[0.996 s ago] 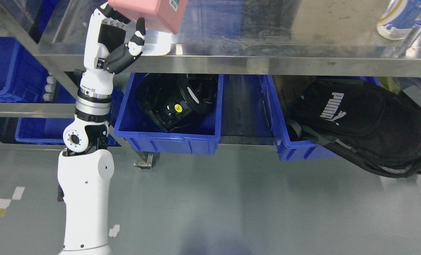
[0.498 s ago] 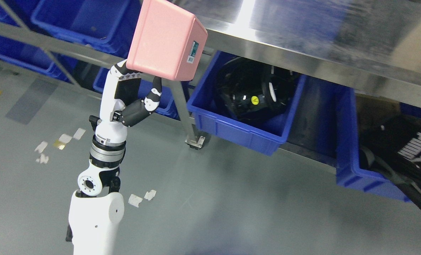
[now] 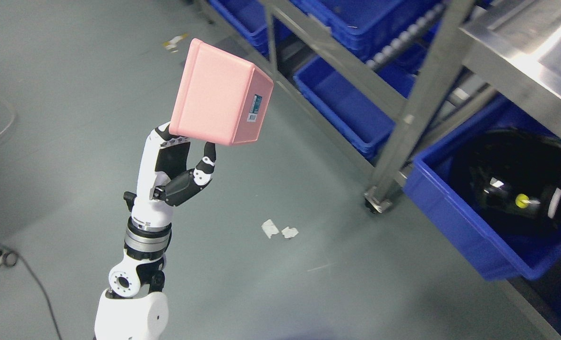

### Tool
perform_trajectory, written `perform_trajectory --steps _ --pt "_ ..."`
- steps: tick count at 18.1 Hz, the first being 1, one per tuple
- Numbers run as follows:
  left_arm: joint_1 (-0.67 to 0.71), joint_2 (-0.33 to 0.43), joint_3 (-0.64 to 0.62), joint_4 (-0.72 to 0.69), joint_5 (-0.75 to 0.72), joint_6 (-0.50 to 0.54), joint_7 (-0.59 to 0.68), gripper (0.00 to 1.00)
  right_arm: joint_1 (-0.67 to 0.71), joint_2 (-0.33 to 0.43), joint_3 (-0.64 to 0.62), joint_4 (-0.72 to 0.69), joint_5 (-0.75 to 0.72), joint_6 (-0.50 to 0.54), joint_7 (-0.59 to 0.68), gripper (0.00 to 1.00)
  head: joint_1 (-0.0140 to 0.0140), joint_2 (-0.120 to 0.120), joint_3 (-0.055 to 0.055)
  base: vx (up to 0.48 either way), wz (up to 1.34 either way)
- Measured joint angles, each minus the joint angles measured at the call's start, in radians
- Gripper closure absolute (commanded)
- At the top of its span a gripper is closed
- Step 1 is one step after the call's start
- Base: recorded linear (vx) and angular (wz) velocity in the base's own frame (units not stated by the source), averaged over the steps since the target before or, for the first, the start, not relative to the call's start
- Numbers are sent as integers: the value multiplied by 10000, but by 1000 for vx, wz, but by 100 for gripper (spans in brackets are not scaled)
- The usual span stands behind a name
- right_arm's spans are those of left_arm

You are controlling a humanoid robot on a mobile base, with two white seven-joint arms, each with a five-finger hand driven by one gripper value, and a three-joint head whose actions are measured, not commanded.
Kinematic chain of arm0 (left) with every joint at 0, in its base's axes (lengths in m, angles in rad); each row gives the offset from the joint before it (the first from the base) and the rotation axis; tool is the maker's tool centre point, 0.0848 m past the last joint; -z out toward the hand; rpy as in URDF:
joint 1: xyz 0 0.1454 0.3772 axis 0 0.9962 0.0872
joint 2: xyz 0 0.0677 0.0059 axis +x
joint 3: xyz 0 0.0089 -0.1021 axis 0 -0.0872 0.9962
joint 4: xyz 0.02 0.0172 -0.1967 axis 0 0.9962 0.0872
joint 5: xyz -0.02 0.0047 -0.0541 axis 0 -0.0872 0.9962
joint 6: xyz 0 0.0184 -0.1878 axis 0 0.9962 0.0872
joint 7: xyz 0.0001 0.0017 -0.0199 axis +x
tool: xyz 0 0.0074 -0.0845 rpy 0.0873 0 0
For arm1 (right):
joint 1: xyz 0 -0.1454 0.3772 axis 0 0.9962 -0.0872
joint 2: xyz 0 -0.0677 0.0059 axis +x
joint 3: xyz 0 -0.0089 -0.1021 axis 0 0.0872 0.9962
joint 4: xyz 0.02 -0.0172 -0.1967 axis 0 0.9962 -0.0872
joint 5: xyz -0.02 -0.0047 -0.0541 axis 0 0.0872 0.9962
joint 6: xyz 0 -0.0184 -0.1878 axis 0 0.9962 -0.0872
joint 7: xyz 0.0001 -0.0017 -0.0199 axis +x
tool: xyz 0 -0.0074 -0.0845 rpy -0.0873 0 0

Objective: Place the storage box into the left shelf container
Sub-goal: 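Hold the pink box in the left hand while turning toward the shelf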

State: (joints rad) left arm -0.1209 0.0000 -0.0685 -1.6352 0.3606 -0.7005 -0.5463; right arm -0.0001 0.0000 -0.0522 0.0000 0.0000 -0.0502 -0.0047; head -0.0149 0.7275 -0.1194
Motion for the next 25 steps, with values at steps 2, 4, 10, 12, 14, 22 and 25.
perform_trajectory --steps 2,4,10,12,14,22,25 --pt "148 0 37 -46 71 -3 10 98 0 0 0 0 0 -1 -28 0 0 4 0 120 1126" --pt "262 0 60 -67 139 -5 11 98 -1 0 0 0 0 -22 -30 0 0 3 0 170 965" --pt "554 -1 90 -100 273 -10 15 98 -1 0 0 0 0 -50 7 0 0 3 1 209 696" --pt "606 -1 94 -106 315 -11 16 98 0 0 0 0 0 -17 14 0 0 3 1 245 409" --pt "675 -1 90 -108 489 -26 17 98 0 0 0 0 0 3 17 0 0 3 1 287 278" --pt "1105 -1 32 -62 1147 217 21 99 1 0 0 0 0 7 27 0 0 3 2 367 73" --pt "1149 -1 17 -48 1214 219 8 99 0 0 0 0 0 9 37 0 0 3 2 430 49"
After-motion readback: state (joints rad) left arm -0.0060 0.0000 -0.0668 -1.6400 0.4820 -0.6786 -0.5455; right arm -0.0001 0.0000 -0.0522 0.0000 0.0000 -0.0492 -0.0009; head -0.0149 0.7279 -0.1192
